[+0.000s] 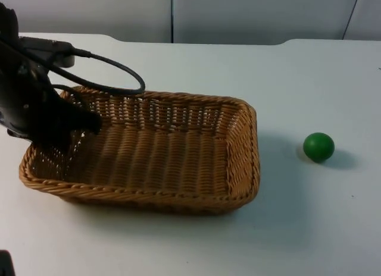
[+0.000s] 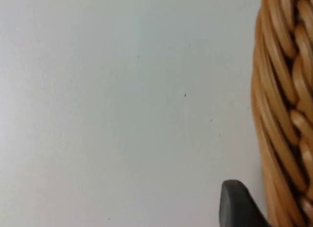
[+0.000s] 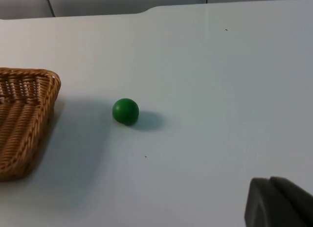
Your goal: Pick up the basket with the left hand and place the ball into the basket with the right hand.
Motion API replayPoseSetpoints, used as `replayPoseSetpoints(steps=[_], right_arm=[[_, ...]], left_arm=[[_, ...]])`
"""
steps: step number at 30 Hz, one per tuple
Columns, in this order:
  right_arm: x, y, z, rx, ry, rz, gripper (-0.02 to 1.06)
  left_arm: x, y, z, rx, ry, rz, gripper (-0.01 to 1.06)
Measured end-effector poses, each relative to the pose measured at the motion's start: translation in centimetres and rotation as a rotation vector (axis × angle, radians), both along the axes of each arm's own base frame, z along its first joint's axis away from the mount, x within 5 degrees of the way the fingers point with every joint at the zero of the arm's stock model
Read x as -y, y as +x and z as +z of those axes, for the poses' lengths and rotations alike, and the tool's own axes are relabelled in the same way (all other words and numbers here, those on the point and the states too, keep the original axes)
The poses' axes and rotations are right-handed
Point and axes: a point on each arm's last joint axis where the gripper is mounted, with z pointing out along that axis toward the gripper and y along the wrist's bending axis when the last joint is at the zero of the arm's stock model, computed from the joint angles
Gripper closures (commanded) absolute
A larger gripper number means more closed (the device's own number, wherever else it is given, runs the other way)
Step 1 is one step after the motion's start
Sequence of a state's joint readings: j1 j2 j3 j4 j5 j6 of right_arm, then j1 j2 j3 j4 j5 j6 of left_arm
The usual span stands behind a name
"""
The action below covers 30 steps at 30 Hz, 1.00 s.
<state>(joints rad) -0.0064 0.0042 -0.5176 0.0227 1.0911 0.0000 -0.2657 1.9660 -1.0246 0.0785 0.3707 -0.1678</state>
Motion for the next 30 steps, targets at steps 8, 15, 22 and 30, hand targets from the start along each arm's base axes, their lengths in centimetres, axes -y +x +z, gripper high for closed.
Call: replayPoseSetpoints(steps=[8,15,22,30], right_arm=[[0.0,0.0,0.0,0.000,0.000,0.000,1.05],[0.0,0.0,0.0,0.000,0.000,0.000,1.05],[0.0,0.0,0.0,0.000,0.000,0.000,1.05],[0.0,0.0,0.0,0.000,0.000,0.000,1.05]], left_arm=[[0.3,-0.4,4.0,0.062,-0.088,0.066,1.05],[0.2,-1.1,7.6,0.130,-0.133,0.079,1.05],[-1.0,-2.2,8.8,0.145,-0.188,0.149,1.05],[-2.4,-3.1,8.6,0.141,-0.304,0.205,1.05]])
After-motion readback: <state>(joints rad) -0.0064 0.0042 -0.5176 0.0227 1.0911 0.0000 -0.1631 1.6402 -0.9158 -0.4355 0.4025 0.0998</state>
